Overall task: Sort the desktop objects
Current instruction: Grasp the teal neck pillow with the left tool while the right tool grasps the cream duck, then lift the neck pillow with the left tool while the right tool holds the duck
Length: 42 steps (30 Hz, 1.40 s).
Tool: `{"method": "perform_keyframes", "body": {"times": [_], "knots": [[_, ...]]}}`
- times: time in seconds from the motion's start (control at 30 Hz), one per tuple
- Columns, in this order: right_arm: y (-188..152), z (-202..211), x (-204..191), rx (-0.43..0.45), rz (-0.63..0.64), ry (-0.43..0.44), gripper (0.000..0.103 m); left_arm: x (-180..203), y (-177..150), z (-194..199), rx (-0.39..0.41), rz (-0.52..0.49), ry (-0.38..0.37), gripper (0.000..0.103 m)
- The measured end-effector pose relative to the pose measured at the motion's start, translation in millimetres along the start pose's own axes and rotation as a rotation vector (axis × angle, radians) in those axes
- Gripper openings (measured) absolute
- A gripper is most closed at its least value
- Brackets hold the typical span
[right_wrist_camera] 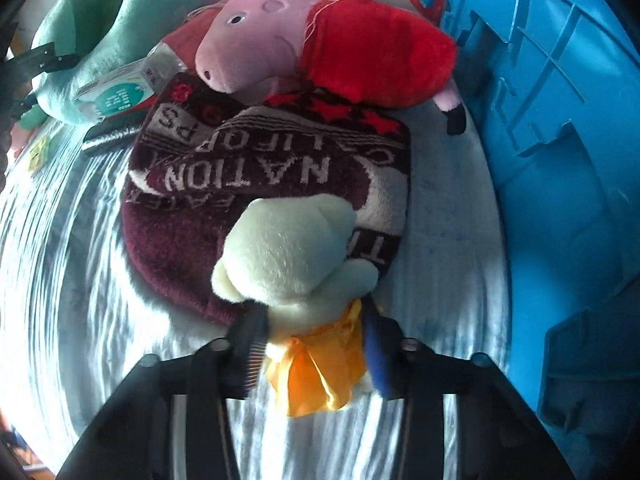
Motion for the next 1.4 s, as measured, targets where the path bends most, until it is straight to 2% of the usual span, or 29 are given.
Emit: {"method": "perform_keyframes", "body": {"times": [0.13, 0.43, 0.83, 1.13, 1.27, 1.4], "knots": [[3.2, 15.1, -8.5, 0.014, 0.016, 0.027, 0.034, -5.7, 1.1, 23.7, 0.037, 0.006, 0.019, 0.06], [11.1, 60.7, -27.8, 0.061, 0.066, 0.061, 0.034, -28.1, -8.1, 68.6, 0.058, 0.004, 0.071, 0.053], [5.3, 128.3, -59.1, 0.14, 0.132, 0.093, 0.034, -57.7, -28.4, 172.4, 0.05, -0.016, 0.123, 0.05], [8.2, 195.8, -75.8, 0.233, 0.199, 0.134, 0.034, -52.6, -45.6, 250.4, 0.054, -0.045, 0.136, 0.045], [10.9, 221.3, -74.6, 0.269, 0.225, 0.148, 0.034, -41.0, -50.1, 267.4, 0.049, -0.07, 0.147, 0.04], [12.2, 236.1, -69.8, 0.29, 0.249, 0.156, 0.034, -30.1, -66.5, 266.6, 0.015, -0.053, 0.134, 0.035]]}}
Point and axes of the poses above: each gripper's, at about its wrist camera, not at the fingertips, and z roughly against the way its jaws point, x to its right, y to its top, the point moved 9 cm from there along -z, roughly the way its jaws point, and after that the axes turned 10 degrees about y, right-handed, at the moved point
